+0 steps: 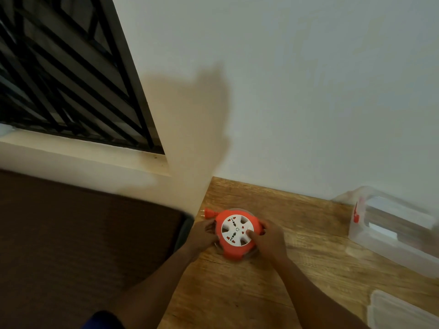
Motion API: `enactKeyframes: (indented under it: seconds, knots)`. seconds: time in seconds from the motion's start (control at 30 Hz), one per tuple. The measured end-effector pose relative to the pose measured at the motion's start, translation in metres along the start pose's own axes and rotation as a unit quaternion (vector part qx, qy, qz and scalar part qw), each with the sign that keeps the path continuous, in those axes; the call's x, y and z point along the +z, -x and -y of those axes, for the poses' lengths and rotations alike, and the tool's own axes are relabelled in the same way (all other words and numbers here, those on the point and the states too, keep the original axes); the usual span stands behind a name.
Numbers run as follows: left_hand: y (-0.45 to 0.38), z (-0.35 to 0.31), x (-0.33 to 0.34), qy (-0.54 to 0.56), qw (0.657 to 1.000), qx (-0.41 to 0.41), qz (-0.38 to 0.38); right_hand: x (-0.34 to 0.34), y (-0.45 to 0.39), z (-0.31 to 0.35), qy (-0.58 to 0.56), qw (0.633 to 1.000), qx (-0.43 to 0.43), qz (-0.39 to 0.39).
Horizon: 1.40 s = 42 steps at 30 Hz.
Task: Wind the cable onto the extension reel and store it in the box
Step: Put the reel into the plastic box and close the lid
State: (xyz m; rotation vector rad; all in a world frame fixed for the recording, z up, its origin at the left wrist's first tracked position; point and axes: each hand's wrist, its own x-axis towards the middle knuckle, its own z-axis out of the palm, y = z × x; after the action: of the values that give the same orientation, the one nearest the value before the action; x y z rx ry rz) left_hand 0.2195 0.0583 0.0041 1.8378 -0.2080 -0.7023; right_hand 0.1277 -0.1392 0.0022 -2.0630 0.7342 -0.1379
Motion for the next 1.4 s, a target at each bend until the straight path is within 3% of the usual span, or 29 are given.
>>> enactKeyframes:
  seconds: [0.13, 0.3, 0.43, 0.6, 0.77, 0.9, 1.03, 1.13, 1.4]
  knots:
    - [0.004, -0.003, 0.005, -0.066, 0.996, 0.028, -0.044, -0.002, 0.002, -0.002, 0.006, 1.000, -0.004, 0.012]
    - [0.007, -0.019, 0.034, -0.202, 0.956, 0.114, -0.179, -0.020, 0.015, -0.012, 0.010, 1.000, -0.015, -0.016]
    - [0.008, -0.043, 0.076, -0.196, 0.958, 0.164, -0.131, -0.059, 0.038, -0.033, -0.031, 0.996, 0.023, -0.081]
    - [0.004, -0.074, 0.147, -0.192, 0.958, 0.215, 0.010, -0.128, 0.079, -0.074, -0.060, 0.981, 0.063, -0.175]
    - [0.000, -0.110, 0.222, -0.178, 0.945, 0.267, 0.069, -0.205, 0.121, -0.120, -0.067, 0.960, 0.085, -0.258]
    - [0.002, -0.144, 0.276, -0.119, 0.958, 0.241, 0.103, -0.264, 0.148, -0.163, -0.055, 0.949, 0.129, -0.283]
    - [-0.010, -0.169, 0.320, -0.075, 0.982, 0.150, 0.087, -0.303, 0.173, -0.206, -0.031, 0.937, 0.198, -0.286]
    - [-0.021, -0.181, 0.341, -0.093, 0.989, 0.082, 0.085, -0.321, 0.186, -0.235, 0.038, 0.939, 0.250, -0.234]
    - [-0.038, -0.178, 0.373, -0.149, 0.988, 0.047, 0.017, -0.332, 0.195, -0.276, 0.146, 0.929, 0.314, -0.131]
